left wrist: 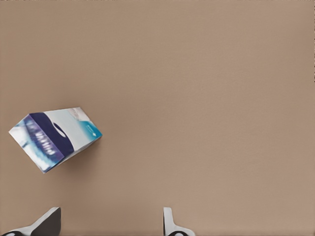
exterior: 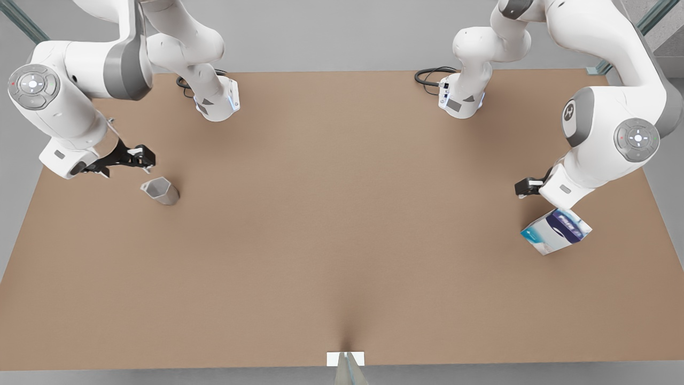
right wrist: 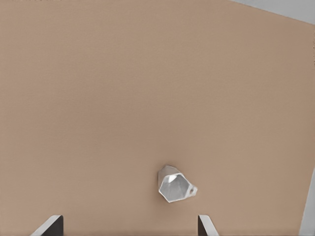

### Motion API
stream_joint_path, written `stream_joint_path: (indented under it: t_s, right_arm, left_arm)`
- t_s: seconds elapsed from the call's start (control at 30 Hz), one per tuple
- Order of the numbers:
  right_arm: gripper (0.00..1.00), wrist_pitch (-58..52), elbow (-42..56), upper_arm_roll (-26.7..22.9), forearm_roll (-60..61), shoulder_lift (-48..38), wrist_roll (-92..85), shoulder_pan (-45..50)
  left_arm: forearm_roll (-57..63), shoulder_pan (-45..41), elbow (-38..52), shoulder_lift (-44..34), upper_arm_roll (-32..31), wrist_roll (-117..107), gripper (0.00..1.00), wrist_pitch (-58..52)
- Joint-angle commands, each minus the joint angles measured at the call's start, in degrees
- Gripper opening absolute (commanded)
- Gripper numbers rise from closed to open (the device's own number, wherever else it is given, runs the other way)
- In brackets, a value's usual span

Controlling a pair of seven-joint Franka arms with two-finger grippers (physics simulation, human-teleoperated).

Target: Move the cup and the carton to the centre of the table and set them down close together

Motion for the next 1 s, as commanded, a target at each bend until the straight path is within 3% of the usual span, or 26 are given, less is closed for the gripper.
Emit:
stream_joint_path:
  t_s: [0.0,0.07,0.17,0.23,0.4,0.7,0.97]
  right_arm:
    - [1.0,0.0,-0.07,-0.01,0.0,0.02,0.0,-0.29]
    - [1.0,0.0,-0.25,-0.01,0.09,3.1,5.62,0.67]
    - [1.0,1.84,-8.07,0.08,4.92,2.93,20.21,-0.38]
    - [1.0,12.3,-21.34,0.08,5.36,-2.61,21.27,-0.47]
    - [1.0,22.23,-33.74,0.08,5.36,-8.33,20.39,-4.86]
    - [1.0,31.02,-37.52,0.08,4.92,-1.21,17.58,-10.75]
    - [1.0,36.12,-43.23,0.34,5.1,-1.47,16.61,-10.31]
  left_arm:
    - [-0.04,-0.12,0.02,0.0,0.04,0.0,1.0,-0.04]
    - [0.14,-0.39,0.02,-0.09,0.04,-0.09,1.0,-1.09]
    - [0.49,-0.03,0.02,-0.27,0.48,-0.09,1.0,-1.18]
    - [0.49,-0.21,0.02,-0.27,0.48,-0.61,1.0,-2.76]
    - [0.31,-0.21,0.02,-0.18,0.3,-0.53,1.0,-2.76]
    - [0.4,-0.65,-0.07,-0.18,0.3,-0.79,1.0,-3.2]
    - [0.4,-0.82,-0.07,-0.18,0.13,-0.88,1.0,-4.26]
